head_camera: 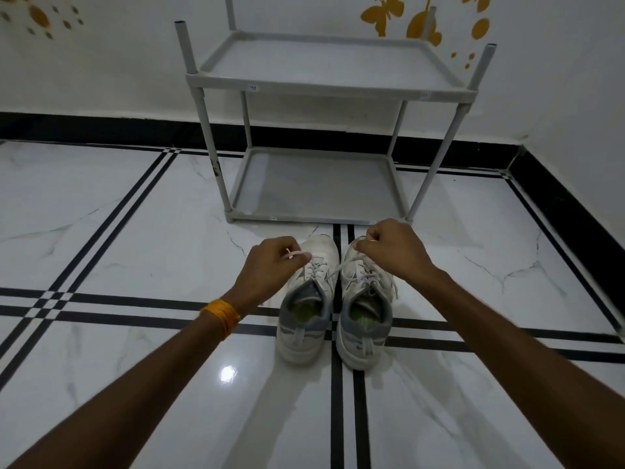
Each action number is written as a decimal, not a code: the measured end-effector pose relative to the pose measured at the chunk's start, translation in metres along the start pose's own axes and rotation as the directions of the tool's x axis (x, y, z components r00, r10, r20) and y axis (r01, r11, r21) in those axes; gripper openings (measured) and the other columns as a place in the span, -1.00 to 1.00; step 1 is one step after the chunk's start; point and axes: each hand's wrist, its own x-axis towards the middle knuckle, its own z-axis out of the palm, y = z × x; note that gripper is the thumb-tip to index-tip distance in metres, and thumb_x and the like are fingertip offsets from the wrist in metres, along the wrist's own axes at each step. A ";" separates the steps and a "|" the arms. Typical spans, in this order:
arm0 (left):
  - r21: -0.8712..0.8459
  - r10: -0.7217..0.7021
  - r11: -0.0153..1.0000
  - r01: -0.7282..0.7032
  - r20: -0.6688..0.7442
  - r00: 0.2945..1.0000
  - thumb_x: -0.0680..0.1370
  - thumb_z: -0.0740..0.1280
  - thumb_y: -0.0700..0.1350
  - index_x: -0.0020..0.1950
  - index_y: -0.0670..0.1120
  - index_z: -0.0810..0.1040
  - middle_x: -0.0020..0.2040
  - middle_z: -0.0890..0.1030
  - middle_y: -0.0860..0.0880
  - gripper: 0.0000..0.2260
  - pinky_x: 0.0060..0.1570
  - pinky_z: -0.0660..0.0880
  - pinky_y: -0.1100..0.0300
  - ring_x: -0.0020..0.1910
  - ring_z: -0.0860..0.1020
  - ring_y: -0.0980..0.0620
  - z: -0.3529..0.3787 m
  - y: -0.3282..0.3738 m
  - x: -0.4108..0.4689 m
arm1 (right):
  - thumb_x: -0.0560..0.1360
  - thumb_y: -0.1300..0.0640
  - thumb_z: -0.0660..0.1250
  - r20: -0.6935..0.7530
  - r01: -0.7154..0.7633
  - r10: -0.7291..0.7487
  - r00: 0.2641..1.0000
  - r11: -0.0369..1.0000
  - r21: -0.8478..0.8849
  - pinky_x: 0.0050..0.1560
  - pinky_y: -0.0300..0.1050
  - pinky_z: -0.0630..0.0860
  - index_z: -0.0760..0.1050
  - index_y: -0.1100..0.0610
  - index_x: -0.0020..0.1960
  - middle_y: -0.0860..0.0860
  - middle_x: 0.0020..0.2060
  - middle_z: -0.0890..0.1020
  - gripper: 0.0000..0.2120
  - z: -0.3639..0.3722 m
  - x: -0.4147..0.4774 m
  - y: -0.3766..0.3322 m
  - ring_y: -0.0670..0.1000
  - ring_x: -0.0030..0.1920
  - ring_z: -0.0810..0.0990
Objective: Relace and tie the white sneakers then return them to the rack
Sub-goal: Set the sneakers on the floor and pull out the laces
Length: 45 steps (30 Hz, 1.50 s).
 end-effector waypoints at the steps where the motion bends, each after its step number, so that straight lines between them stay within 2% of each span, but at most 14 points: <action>1: 0.147 0.124 0.982 -0.117 -0.038 0.992 0.53 0.36 0.02 -0.25 -0.09 0.54 -0.39 0.50 0.06 -0.76 -0.36 0.35 0.30 -0.39 0.45 0.15 -0.005 0.011 0.001 | 0.42 0.06 0.41 -0.040 0.000 -0.002 0.999 0.999 -0.040 -0.39 -0.16 0.29 0.28 0.09 -0.52 -0.01 -0.57 0.35 -0.56 0.000 -0.001 0.000 0.00 -0.49 0.40; 7: 0.318 0.384 0.833 -0.452 0.255 0.888 0.55 0.31 0.09 -0.19 -0.10 0.62 -0.25 0.57 0.03 -0.71 -0.26 0.45 0.18 -0.30 0.51 0.11 -0.015 0.042 0.006 | 0.46 0.00 0.42 0.025 0.077 -0.079 0.997 0.994 0.072 -0.39 -0.18 0.29 0.36 0.11 -0.45 -0.02 -0.55 0.38 -0.59 -0.010 -0.002 -0.020 -0.05 -0.50 0.36; 12: 0.500 0.574 0.388 -0.774 0.527 0.627 0.56 0.29 0.07 -0.01 -0.03 0.62 0.18 0.57 0.03 -0.79 -0.25 0.50 0.22 -0.19 0.55 0.12 -0.009 0.050 0.013 | 0.46 -0.03 0.40 0.123 0.127 -0.172 0.978 0.943 0.309 -0.15 0.07 0.55 0.41 0.04 -0.43 -0.02 -0.50 0.46 -0.65 -0.047 0.009 -0.062 0.00 -0.42 0.46; 15: 0.682 0.481 0.245 -0.689 0.532 0.697 0.60 0.21 0.06 0.04 -0.07 0.57 0.02 0.61 -0.03 -0.75 -0.29 0.45 0.20 -0.27 0.53 0.05 -0.017 0.064 0.030 | 0.52 0.04 0.37 0.131 0.174 -0.267 0.955 0.857 0.485 -0.25 -0.10 0.54 0.42 0.12 -0.38 -0.01 -0.50 0.44 -0.66 -0.074 0.012 -0.094 -0.04 -0.45 0.45; 17: 0.756 0.374 0.324 -0.569 0.450 0.811 0.60 0.20 0.07 -0.05 -0.10 0.58 -0.22 0.57 -0.03 -0.72 -0.30 0.43 0.15 -0.34 0.46 0.03 -0.024 0.076 0.042 | 0.55 0.07 0.33 0.074 0.179 -0.260 0.963 0.819 0.545 -0.28 -0.20 0.49 0.48 0.21 -0.29 -0.03 -0.48 0.47 -0.70 -0.078 0.016 -0.106 -0.08 -0.45 0.44; 18: 0.698 0.289 0.516 -0.496 0.403 0.869 0.59 0.22 0.07 -0.13 -0.12 0.57 -0.31 0.52 -0.02 -0.70 -0.30 0.44 0.15 -0.37 0.44 0.02 -0.028 0.082 0.046 | 0.56 0.08 0.31 0.010 0.175 -0.211 0.978 0.839 0.515 -0.21 -0.18 0.51 0.54 0.24 -0.20 -0.02 -0.42 0.53 -0.74 -0.075 0.022 -0.105 -0.08 -0.39 0.49; 20: 0.302 0.043 0.937 -0.175 0.399 0.916 0.57 0.27 0.03 -0.27 -0.14 0.51 -0.41 0.44 -0.01 -0.70 -0.39 0.38 0.18 -0.45 0.38 0.04 -0.031 0.090 0.051 | 0.55 0.16 0.28 -0.112 0.121 -0.086 0.990 0.923 0.364 -0.04 -0.11 0.51 0.59 0.20 0.02 0.00 -0.17 0.61 -0.85 -0.064 0.029 -0.092 -0.06 -0.17 0.56; 21: 0.101 -0.034 0.995 -0.010 0.421 0.906 0.57 0.27 0.01 -0.28 -0.12 0.49 -0.43 0.43 0.00 -0.71 -0.44 0.32 0.21 -0.47 0.36 0.07 -0.030 0.093 0.050 | 0.52 0.22 0.28 -0.165 0.092 -0.051 0.985 0.964 0.249 0.01 -0.10 0.51 0.57 0.16 0.11 0.01 -0.05 0.61 -0.81 -0.057 0.028 -0.083 -0.04 -0.07 0.55; 23: -0.121 -0.096 0.980 0.157 0.402 0.911 0.58 0.26 -0.03 -0.24 -0.11 0.50 -0.42 0.43 0.02 -0.76 -0.48 0.28 0.28 -0.50 0.36 0.11 -0.027 0.092 0.047 | 0.44 0.31 0.31 -0.112 0.075 -0.062 0.992 0.990 0.120 -0.03 -0.10 0.53 0.59 0.11 0.11 0.01 -0.04 0.60 -0.71 -0.043 0.021 -0.066 -0.01 -0.05 0.56; 26: -0.263 -0.143 0.932 0.248 0.362 0.921 0.58 0.22 -0.10 -0.19 -0.12 0.52 -0.39 0.42 0.01 -0.80 -0.47 0.29 0.30 -0.48 0.36 0.11 -0.023 0.085 0.044 | 0.38 0.26 0.43 0.161 0.046 -0.095 0.982 0.957 0.287 -0.15 -0.08 0.54 0.63 0.09 -0.16 -0.02 -0.29 0.62 -0.90 -0.022 0.001 -0.055 -0.03 -0.23 0.59; 34: -0.431 -0.083 0.869 0.244 0.359 0.930 0.50 0.21 -0.15 -0.08 -0.17 0.50 -0.28 0.48 -0.05 -0.87 -0.31 0.38 0.24 -0.32 0.43 0.06 -0.026 0.071 0.043 | 0.50 0.15 0.40 -0.057 0.106 -0.090 0.994 0.781 0.615 -0.42 -0.18 0.41 0.62 0.17 -0.18 0.05 -0.38 0.61 -0.87 -0.029 -0.008 -0.045 -0.03 -0.39 0.52; 39: -0.192 0.030 0.980 0.057 0.420 0.907 0.38 0.43 -0.24 0.10 -0.18 0.53 -0.04 0.60 -0.10 -0.69 0.01 0.50 0.09 -0.05 0.56 -0.02 -0.021 0.068 0.039 | 0.56 0.16 0.32 0.063 0.066 -0.177 0.982 0.638 0.767 -0.45 -0.25 0.46 0.59 0.25 -0.14 0.10 -0.35 0.61 -0.82 -0.045 -0.007 -0.073 -0.03 -0.39 0.54; 42: -0.066 0.157 0.987 -0.149 0.155 0.975 0.37 0.44 -0.35 0.02 -0.16 0.49 -0.16 0.56 -0.03 -0.72 -0.14 0.55 0.12 -0.16 0.56 0.02 -0.003 0.068 0.035 | 0.57 0.22 0.29 0.041 0.060 -0.176 0.984 0.533 0.844 -0.34 -0.23 0.59 0.58 0.34 -0.03 0.16 -0.26 0.63 -0.82 -0.042 -0.001 -0.087 0.01 -0.32 0.60; 45: 0.296 0.434 0.875 -0.382 -0.131 0.892 0.43 0.31 -0.39 0.03 -0.14 0.40 -0.25 0.49 0.01 -0.74 -0.34 0.46 0.14 -0.34 0.47 0.06 0.005 0.055 0.035 | 0.57 0.28 0.29 0.052 -0.027 -0.061 0.997 0.353 0.935 -0.20 -0.24 0.65 0.58 0.35 -0.02 0.17 -0.22 0.65 -0.86 -0.036 0.008 -0.083 0.01 -0.27 0.66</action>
